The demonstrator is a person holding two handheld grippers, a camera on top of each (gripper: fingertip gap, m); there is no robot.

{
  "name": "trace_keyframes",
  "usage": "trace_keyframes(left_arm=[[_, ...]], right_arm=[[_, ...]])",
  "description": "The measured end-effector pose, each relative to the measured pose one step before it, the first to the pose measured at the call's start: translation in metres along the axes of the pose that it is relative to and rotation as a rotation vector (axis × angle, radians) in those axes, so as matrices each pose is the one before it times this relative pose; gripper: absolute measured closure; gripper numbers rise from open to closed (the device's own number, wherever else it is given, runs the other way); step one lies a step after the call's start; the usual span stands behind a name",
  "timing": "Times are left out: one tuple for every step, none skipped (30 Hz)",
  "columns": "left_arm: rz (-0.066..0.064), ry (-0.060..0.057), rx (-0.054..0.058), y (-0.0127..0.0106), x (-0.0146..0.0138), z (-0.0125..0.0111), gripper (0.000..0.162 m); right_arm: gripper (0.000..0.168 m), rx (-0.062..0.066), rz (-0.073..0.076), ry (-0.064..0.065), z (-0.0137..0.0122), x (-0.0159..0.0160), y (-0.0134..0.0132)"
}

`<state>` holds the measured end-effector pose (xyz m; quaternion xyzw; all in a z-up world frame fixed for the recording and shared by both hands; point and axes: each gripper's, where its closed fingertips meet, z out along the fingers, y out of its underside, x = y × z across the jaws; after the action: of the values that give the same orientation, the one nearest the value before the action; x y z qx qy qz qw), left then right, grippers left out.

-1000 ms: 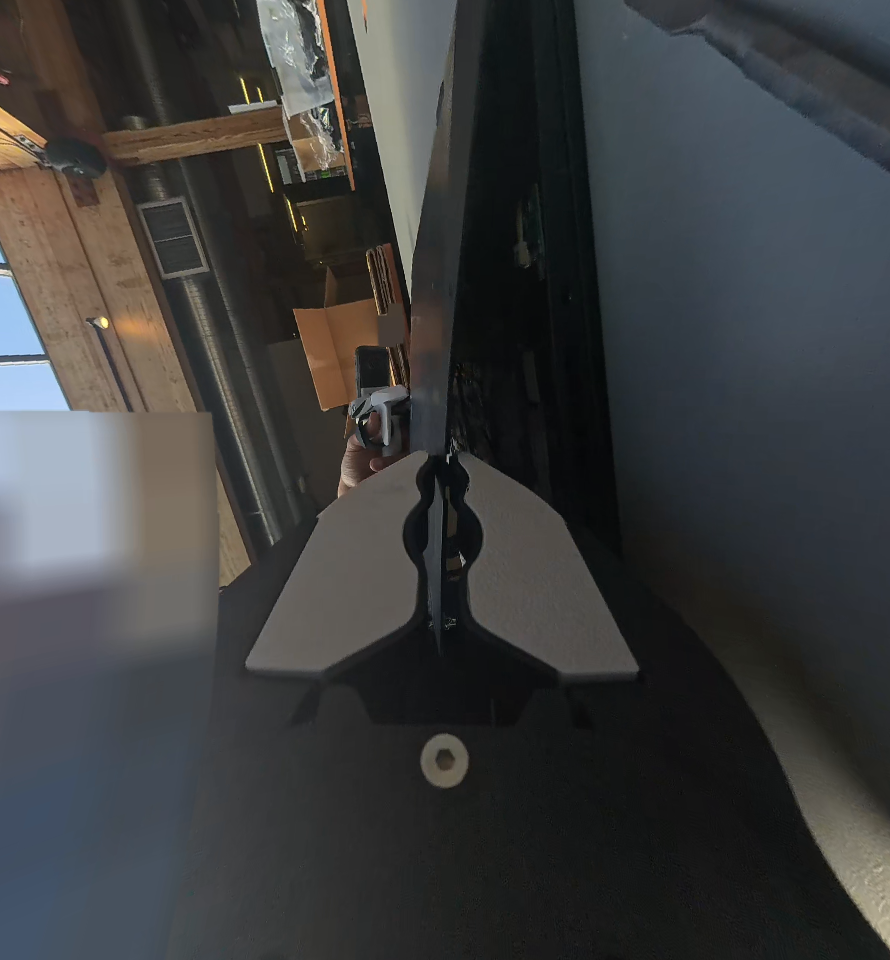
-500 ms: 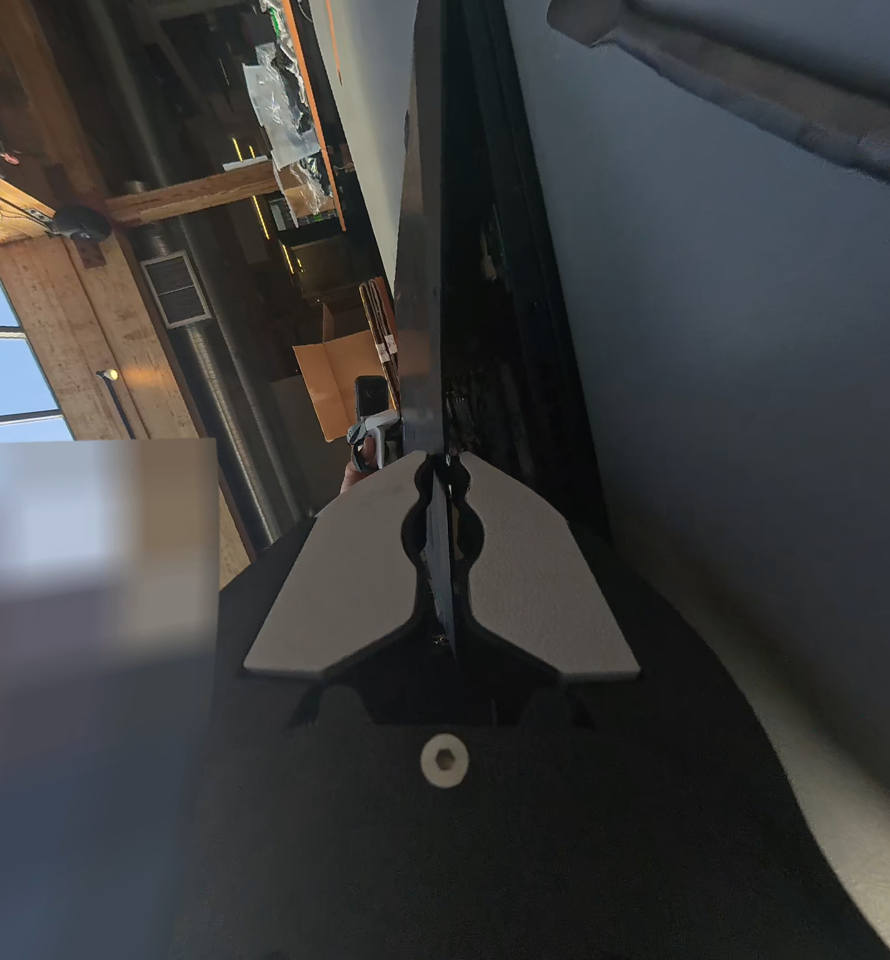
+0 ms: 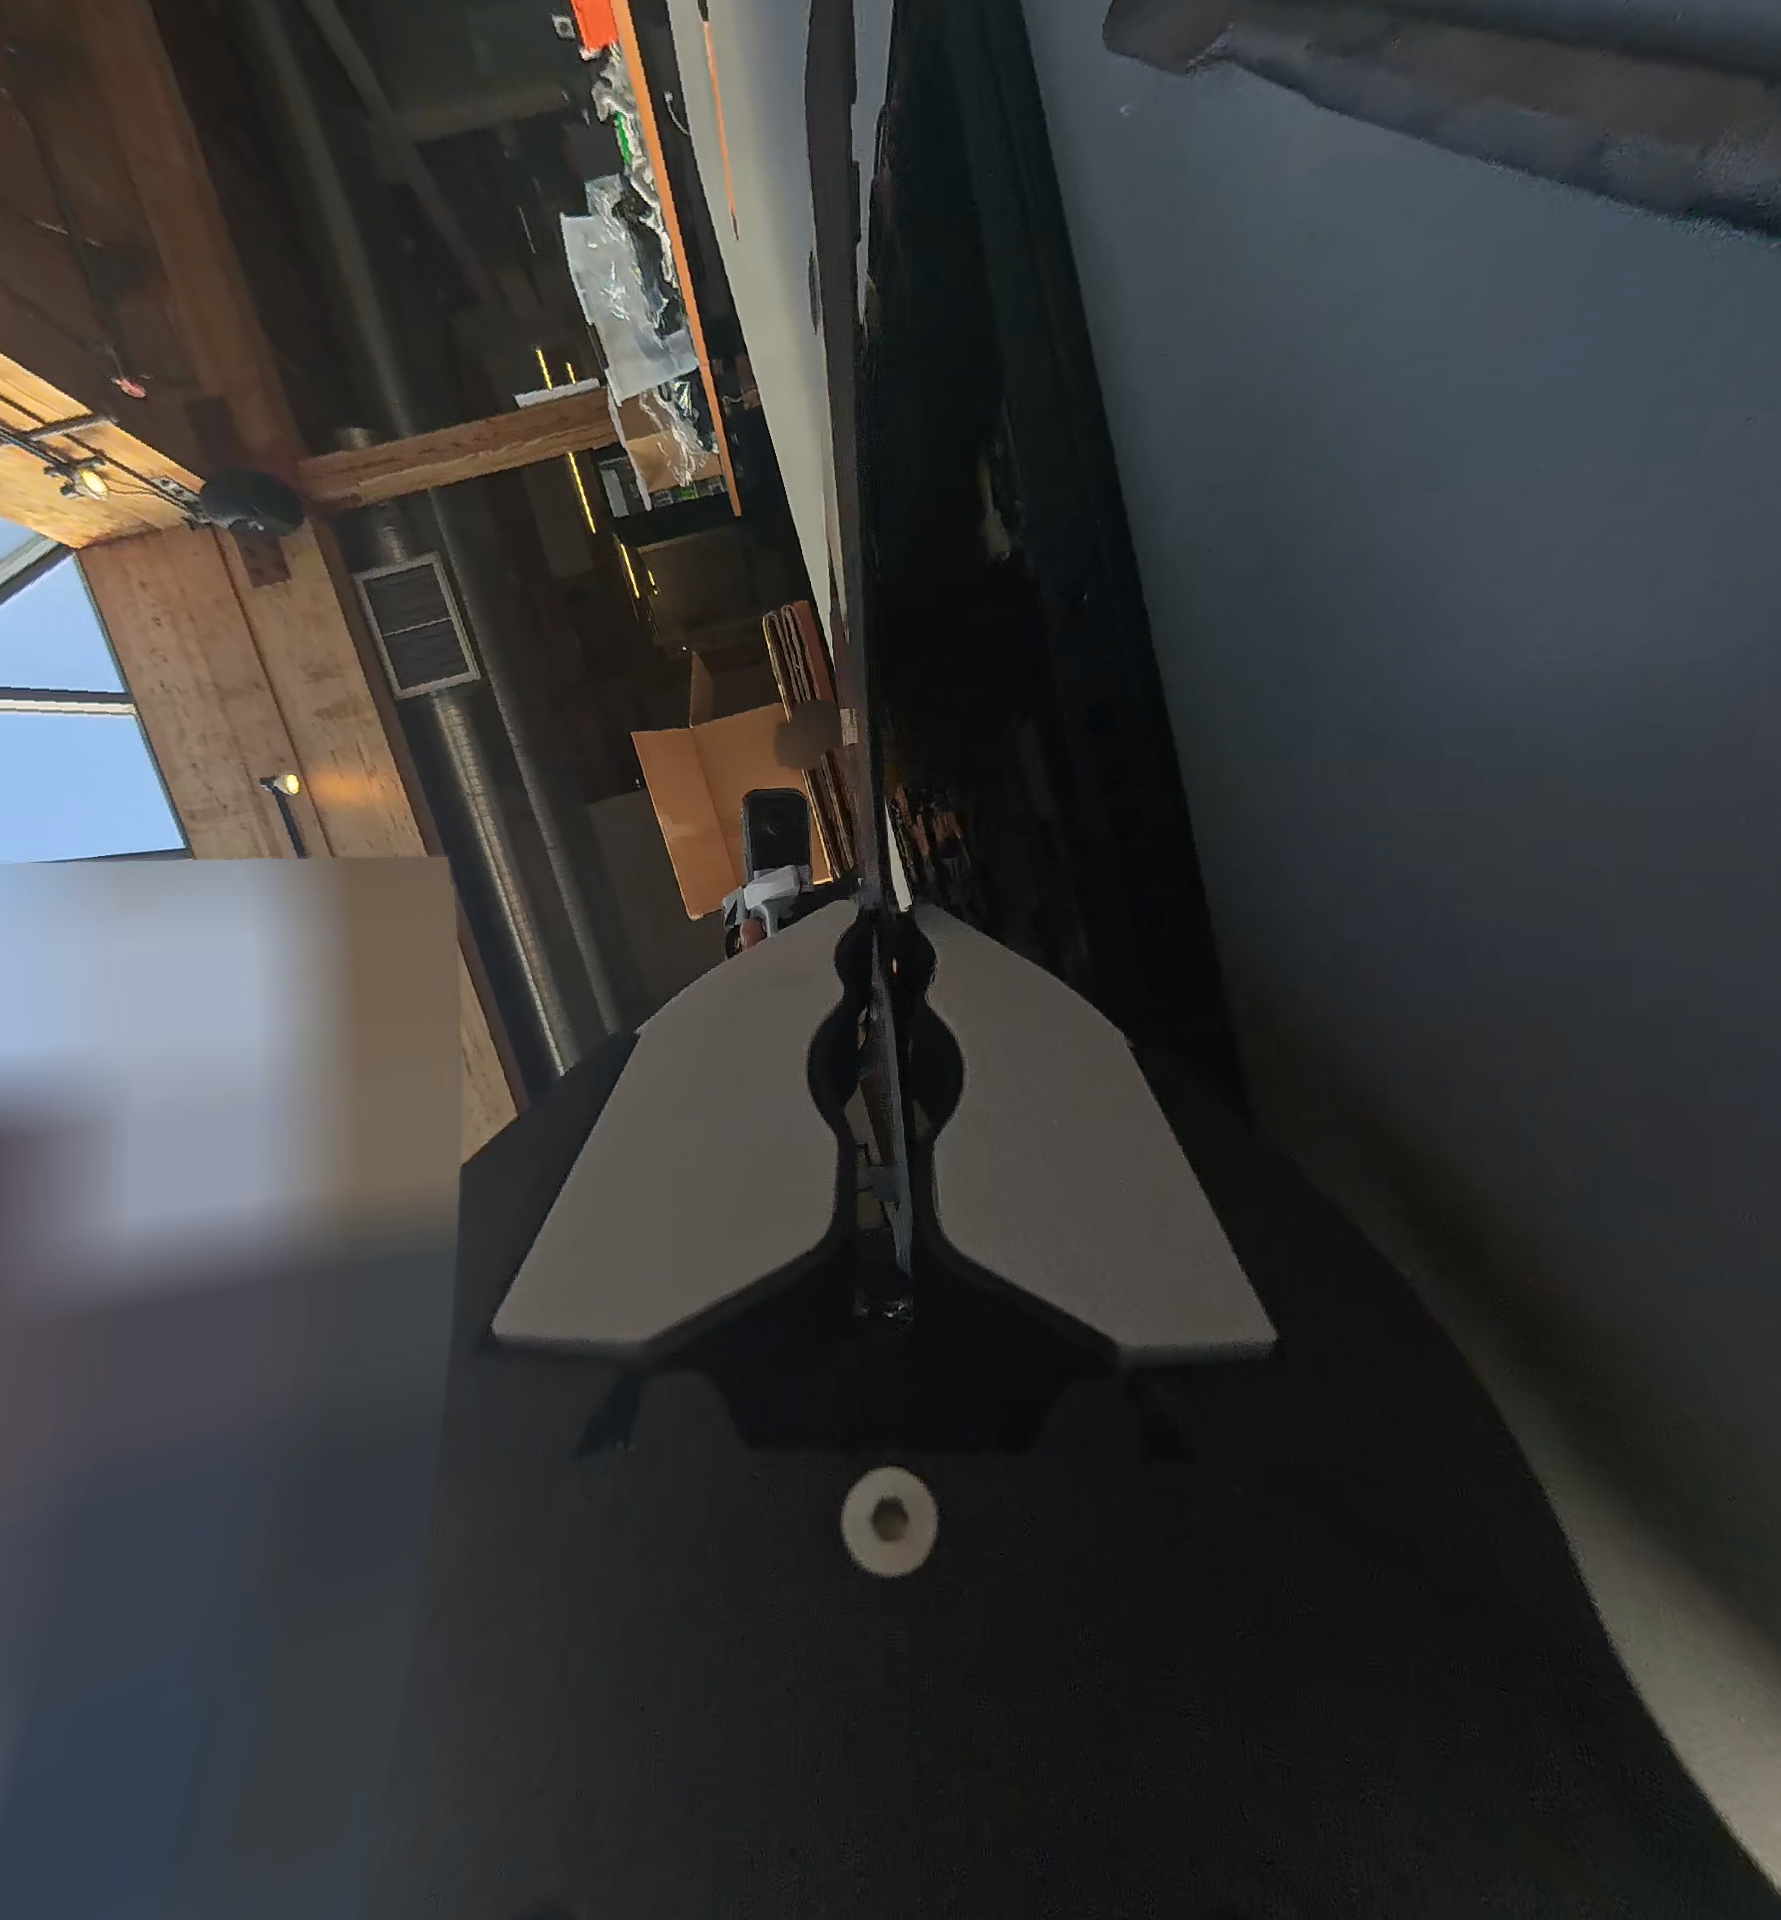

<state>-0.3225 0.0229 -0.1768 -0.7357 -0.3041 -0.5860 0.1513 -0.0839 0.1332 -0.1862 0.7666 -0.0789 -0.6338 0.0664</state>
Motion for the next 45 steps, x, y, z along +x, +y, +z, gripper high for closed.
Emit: trace_keyframes(left_arm=[[0.0016,0.0056,0.0006,0.00083,0.00040,0.00012,0.125],[0.0095,-0.0020,-0.0038,0.00160,-0.00054,-0.00020,0.122],[0.0148,-0.0039,-0.0012,0.00150,-0.00059,-0.00044,0.120],[0.0210,-0.0067,0.0036,0.00124,-0.00059,-0.00095,0.118],[0.0331,-0.0115,0.0038,0.00145,-0.00048,-0.00155,0.118],[0.0437,-0.0147,0.0075,0.00077,-0.00009,-0.00196,0.117],[0.0449,-0.0183,0.0074,0.00075,0.00003,-0.00232,0.117],[0.0469,-0.0122,0.0087,0.00046,0.00145,-0.00269,0.117],[0.0516,-0.0074,0.0156,-0.00061,0.00284,-0.00299,0.117],[0.0634,-0.0160,0.0155,-0.00045,0.00209,-0.00340,0.118],[0.0748,-0.0271,0.0074,0.00075,0.00074,-0.00345,0.118],[0.0785,-0.0235,0.0116,0.00071,0.00173,-0.00360,0.119],[0.0764,-0.0255,0.0139,0.00102,0.00184,-0.00365,0.120],[0.0838,-0.0246,0.0126,0.00171,0.00241,-0.00346,0.120],[0.1052,-0.0289,0.0098,0.00268,0.00305,-0.00312,0.121],[0.1228,-0.0521,-0.0118,0.00618,0.00035,-0.00255,0.122],[0.1301,-0.0577,-0.0270,0.00875,-0.00070,-0.00150,0.122],[0.1216,-0.0567,-0.0246,0.00885,0.00020,-0.00037,0.122],[0.0983,-0.0469,-0.0208,0.00780,0.00222,0.00048,0.122],[0.0813,-0.0345,-0.0083,0.00480,0.00383,0.00076,0.121],[0.0840,-0.0346,-0.0025,0.00269,0.00362,0.00048,0.121],[0.0808,-0.0456,-0.0075,0.00198,0.00115,0.00028,0.122],[0.0726,-0.0289,-0.0097,0.00166,0.00199,0.00023,0.122],[0.0526,-0.0248,-0.0042,0.00089,0.00090,-0.00008,0.122],[0.0275,-0.0379,0.0031,0.00024,-0.00274,-0.00001,0.123],[0.0189,-0.0142,0.0064,-0.00027,-0.00092,0.00103,0.124],[0.0198,0.0004,-0.0075,0.00067,0.00039,0.00236,0.125],[0.0280,-0.0109,-0.0144,0.00119,-0.00097,0.00292,0.128],[0.0412,-0.0118,-0.0025,-0.00015,-0.00015,0.00246,0.133],[0.0445,-0.0104,-0.0078,0.00086,0.00058,0.00205,0.134],[0.0352,-0.0178,-0.0081,0.00062,-0.00072,0.00109,0.136],[0.0231,-0.0188,0.0085,-0.00197,-0.00136,-0.00064,0.137],[0.0223,-0.0185,0.0185,-0.00357,-0.00180,-0.00122,0.138],[0.0322,-0.0177,0.0101,-0.00260,-0.00164,-0.00054,0.139],[0.0428,-0.0134,0.0018,-0.00114,-0.00028,0.00047,0.140],[0.0434,-0.0148,0.0011,-0.00094,0.00047,0.00074,0.141],[0.0360,-0.0169,0.0056,-0.00136,0.00054,0.00016,0.143],[0.0243,-0.0074,0.0028,-0.00068,0.00125,0.00013,0.145],[0.0054,-0.0003,-0.0028,0.00043,0.00075,0.00017,0.145],[-0.0129,-0.0036,0.0022,0.00002,-0.00102,-0.00050,0.146],[-0.0165,-0.0034,0.0074,-0.00114,-0.00177,-0.00113,0.146],[-0.0157,-0.0018,0.0082,-0.00196,-0.00225,-0.00131,0.147],[-0.0177,-0.0013,0.0104,-0.00261,-0.00296,-0.00154,0.147],[-0.0196,0.0031,0.0083,-0.00259,-0.00260,-0.00132,0.147],[-0.0210,0.0078,0.0031,-0.00189,-0.00191,-0.00085,0.147]], right_arm=[[0.166,0.0067,0.0076,-0.0050,-0.00014,0.00011,0.00028],[0.166,0.0062,0.0045,-0.0027,0.00014,0.00036,0.00081],[0.166,0.0089,0.0041,-0.0003,0.00018,0.00060,0.00078],[0.166,0.0100,0.0071,-0.0027,0.00022,0.00046,0.00044],[0.166,0.0174,0.0046,0.0057,-0.00027,0.00126,-0.00076],[0.166,0.0090,0.0042,-0.0006,0.00019,0.00045,-0.00026],[0.166,0.0120,0.0101,-0.0074,0.00016,-0.00053,-0.00086],[0.166,0.0151,0.0036,0.0016,0.00013,-0.00004,-0.00100],[0.166,0.0016,-0.0042,-0.0034,0.00090,-0.00098,0.00049],[0.166,0.0044,-0.0022,0.0038,0.00035,0.00014,-0.00002],[0.167,0.0100,-0.0029,0.0043,0.00009,0.00010,-0.00067],[0.167,0.0013,-0.0025,-0.0008,0.00029,-0.00031,0.00015],[0.166,0.0007,0.0033,-0.0048,0.00019,-0.00041,0.00022],[0.166,0.0069,0.0061,0.0020,-0.00003,0.00041,-0.00017],[0.166,0.0000,0.0071,-0.0037,0.00037,-0.00051,0.00013],[0.167,-0.0012,0.0065,-0.0026,0.00040,-0.00025,0.00027],[0.167,0.0067,0.0055,0.0006,0.00005,0.00012,-0.00031],[0.167,-0.0005,0.0072,-0.0002,0.00026,-0.00002,0.00069],[0.167,-0.0020,0.0079,0.0006,0.00032,0.00006,0.00110],[0.167,-0.0002,0.0084,-0.0020,0.00038,-0.00041,0.00120],[0.167,-0.0017,0.0064,0.0000,0.00038,-0.00041,0.00153],[0.167,-0.0006,0.0095,-0.0011,0.00030,-0.00052,0.00138],[0.167,0.0025,0.0069,-0.0017,-0.00007,-0.00092,0.00098],[0.167,0.0010,0.0029,0.0001,-0.00009,-0.00068,0.00097],[0.167,-0.0002,0.0094,-0.0010,-0.00015,-0.00043,0.00115],[0.167,-0.0015,0.0090,-0.0019,-0.00002,0.00001,0.00106],[0.167,0.0002,0.0093,-0.0019,-0.00016,0.00010,0.00066],[0.167,0.0025,0.0050,0.0033,-0.00003,0.00013,0.00037],[0.167,0.0029,0.0054,0.0002,-0.00005,-0.00047,0.00039],[0.167,0.0033,0.0042,-0.0041,-0.00023,-0.00134,0.00003],[0.167,-0.0012,-0.0053,0.0029,-0.00057,-0.00025,0.00036],[0.167,0.0045,0.0063,0.0026,-0.00118,0.00037,-0.00041],[0.167,-0.0049,0.0097,-0.0051,-0.00042,-0.00019,0.00082],[0.167,-0.0022,0.0028,0.0019,0.00003,0.00051,0.00077],[0.167,0.0004,0.0003,0.0001,0.00017,-0.00002,0.00030],[0.167,-0.0030,0.0007,-0.0032,-0.00002,-0.00078,0.00022],[0.167,-0.0034,-0.0052,0.0025,-0.00019,-0.00022,0.00004],[0.167,-0.0020,-0.0107,0.0030,-0.00030,-0.00033,-0.00006],[0.167,-0.0042,-0.0067,-0.0021,-0.00004,-0.00066,0.00069],[0.166,-0.0030,-0.0053,0.0018,0.00002,-0.00002,0.00087],[0.166,-0.0027,-0.0169,0.0045,-0.00015,0.00037,0.00064],[0.165,-0.0079,-0.0139,0.0025,-0.00030,0.00026,0.00087],[0.163,0.0023,-0.0158,0.0031,-0.00130,-0.00001,-0.00038],[0.158,0.0165,-0.0396,0.0198,-0.00285,0.00066,-0.00223],[0.154,0.0044,-0.0489,0.0186,-0.00293,-0.00034,-0.00115]])
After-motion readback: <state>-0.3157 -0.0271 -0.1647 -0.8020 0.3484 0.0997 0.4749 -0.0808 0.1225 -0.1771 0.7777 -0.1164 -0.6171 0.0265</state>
